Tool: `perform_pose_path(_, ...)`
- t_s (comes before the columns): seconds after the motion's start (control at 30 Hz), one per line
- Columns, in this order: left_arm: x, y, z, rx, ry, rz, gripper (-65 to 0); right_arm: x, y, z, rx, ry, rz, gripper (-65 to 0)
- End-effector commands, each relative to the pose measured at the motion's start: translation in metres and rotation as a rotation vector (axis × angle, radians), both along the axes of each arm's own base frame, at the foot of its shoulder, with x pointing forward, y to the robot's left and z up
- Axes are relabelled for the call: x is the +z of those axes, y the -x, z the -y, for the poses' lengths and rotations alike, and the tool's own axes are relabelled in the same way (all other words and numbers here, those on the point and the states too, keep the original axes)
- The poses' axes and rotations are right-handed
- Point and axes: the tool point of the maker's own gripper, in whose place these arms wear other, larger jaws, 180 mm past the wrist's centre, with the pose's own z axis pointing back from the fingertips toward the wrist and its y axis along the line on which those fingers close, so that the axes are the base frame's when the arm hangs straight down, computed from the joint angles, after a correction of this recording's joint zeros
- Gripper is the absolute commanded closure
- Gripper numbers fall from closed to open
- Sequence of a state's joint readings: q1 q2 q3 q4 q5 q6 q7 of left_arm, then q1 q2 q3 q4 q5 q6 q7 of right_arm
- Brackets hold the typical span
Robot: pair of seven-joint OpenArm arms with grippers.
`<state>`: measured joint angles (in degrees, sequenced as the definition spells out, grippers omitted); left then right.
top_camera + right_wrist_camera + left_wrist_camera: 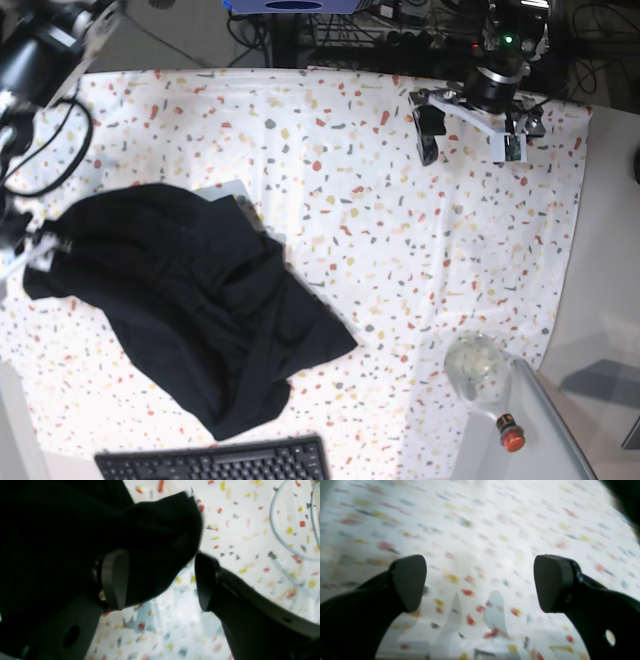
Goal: Layout the t-shirt on the table in an organized manner, then fold the t-shirt properly
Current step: 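Grasp a shirt corner with the right gripper and pull it outward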
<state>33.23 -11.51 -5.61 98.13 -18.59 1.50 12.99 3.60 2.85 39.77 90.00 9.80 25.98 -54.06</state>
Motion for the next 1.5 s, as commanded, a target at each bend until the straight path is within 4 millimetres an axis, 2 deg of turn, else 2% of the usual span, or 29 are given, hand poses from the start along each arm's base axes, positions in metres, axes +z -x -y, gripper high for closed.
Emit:
perform_pose_path(0.0,0.011,-0.007,-0.011,0.014,-0.032,0.046,-65.0,0.010,0.000,0.001,-0.013,0.007,0.042,-40.4)
perform_pose_path(0.13,0.013,-0.009,-0.007,0.010,-0.021,0.052,-65.0,-0.019,0.024,-0.018,-0.078,-0.091,-0.001,-40.7)
perform_pose_path(0.27,0.014,-0.010,-0.007,0.007,-0.026,0.055,-65.0,-0.047,0.019,-0.031,-0.091,-0.165,0.009,-40.7)
perform_pose_path(0.47,0.010,-0.007,-0.008,0.009,-0.024,0.042,-65.0,-0.088,0.013,-0.038,-0.108,-0.268,-0.044,-40.1)
perform_pose_path(0.57,0.008,-0.001,-0.009,0.008,-0.029,0.028,-65.0,-0.102,0.015,-0.045,-0.108,-0.305,-0.073,-39.8)
perform_pose_path(0.67,0.007,0.000,-0.008,0.008,-0.024,0.024,-65.0,-0.107,0.016,-0.051,-0.106,-0.325,-0.087,-39.5)
perform_pose_path(0.73,0.006,0.001,-0.007,0.009,-0.022,0.023,-65.0,-0.110,0.017,-0.053,-0.105,-0.332,-0.092,-36.5)
perform_pose_path(0.8,0.006,0.001,-0.007,0.009,-0.022,0.023,-65.0,-0.109,0.016,-0.063,-0.055,-0.347,-0.081,-26.3)
perform_pose_path(0.9,0.006,0.000,-0.005,0.003,-0.018,0.025,-65.0,-0.104,0.021,-0.075,0.070,-0.357,-0.063,-2.0)
perform_pose_path(0.93,0.006,-0.001,0.000,-0.009,-0.015,0.023,-65.0,-0.103,0.024,-0.078,0.111,-0.354,-0.065,0.0)
perform_pose_path(1.0,0.001,0.001,0.012,-0.042,-0.002,0.011,-65.0,-0.100,0.035,-0.072,0.121,-0.325,-0.097,0.0)
perform_pose_path(1.07,-0.002,-0.007,0.029,-0.080,0.020,0.014,-65.0,-0.094,0.046,-0.064,0.131,-0.281,-0.127,0.0)
perform_pose_path(1.17,-0.017,-0.015,0.054,-0.137,0.049,-0.007,-65.0,-0.080,0.064,-0.058,0.148,-0.207,-0.155,0.0)
perform_pose_path(1.3,-0.027,-0.037,0.091,-0.224,0.085,-0.005,-65.0,-0.056,0.096,-0.042,0.162,-0.082,-0.206,0.0)
perform_pose_path(1.47,-0.017,-0.074,0.144,-0.346,0.121,0.052,-65.0,-0.026,0.114,-0.024,0.168,0.042,-0.220,0.0)
